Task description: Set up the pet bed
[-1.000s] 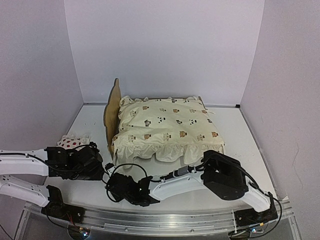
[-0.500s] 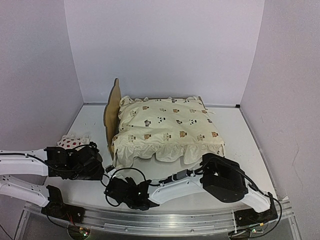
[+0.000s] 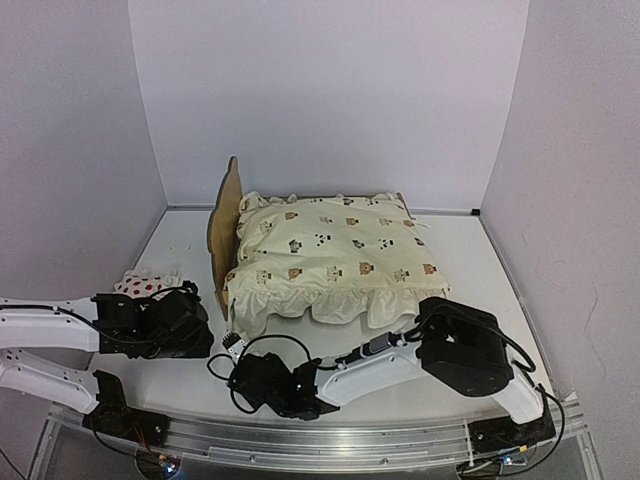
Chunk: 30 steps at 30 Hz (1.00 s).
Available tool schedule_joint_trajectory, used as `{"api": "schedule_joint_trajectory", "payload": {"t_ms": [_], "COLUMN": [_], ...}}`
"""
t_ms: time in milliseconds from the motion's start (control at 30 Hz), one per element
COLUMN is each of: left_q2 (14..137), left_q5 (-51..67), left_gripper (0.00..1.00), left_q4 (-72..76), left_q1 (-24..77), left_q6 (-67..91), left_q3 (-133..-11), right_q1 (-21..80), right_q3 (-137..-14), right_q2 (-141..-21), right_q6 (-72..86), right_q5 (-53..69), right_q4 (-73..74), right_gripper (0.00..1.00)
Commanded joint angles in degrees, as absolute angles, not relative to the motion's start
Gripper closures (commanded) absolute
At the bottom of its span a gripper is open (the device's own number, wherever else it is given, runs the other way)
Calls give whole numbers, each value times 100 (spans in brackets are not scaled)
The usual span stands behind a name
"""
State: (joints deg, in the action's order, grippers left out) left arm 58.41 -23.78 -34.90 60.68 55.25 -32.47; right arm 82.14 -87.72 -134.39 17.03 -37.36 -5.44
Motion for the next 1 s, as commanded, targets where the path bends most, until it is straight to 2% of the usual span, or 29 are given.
{"api": "schedule_joint_trajectory", "payload": {"t_ms": [0, 233, 567, 967], "left_q2": [5963, 6242, 6791, 7122], "left_q5": [-2568, -2626, -1460, -703], "left_gripper": [67, 70, 73, 75], "left_q4": [-3235, -2964, -1782, -1136], "left_q1": [6060, 5745, 4799, 4398], "left_q6": [5364, 5008, 3956, 3580], "left_q3": [-3413, -3502, -3489, -3422], "right_q1": [8050, 7908, 7652, 7242], "right_q3": [-8530, -8337, -8498, -8720], "right_q2": [-12913, -12574, -12411, -12594], "right_q6": [1611, 1512, 1192, 1101], "right_q5": [-3404, -3270, -2994, -2063], "right_q4": [-394, -597, -814, -1361], "right_gripper": [100, 100, 100, 100]}}
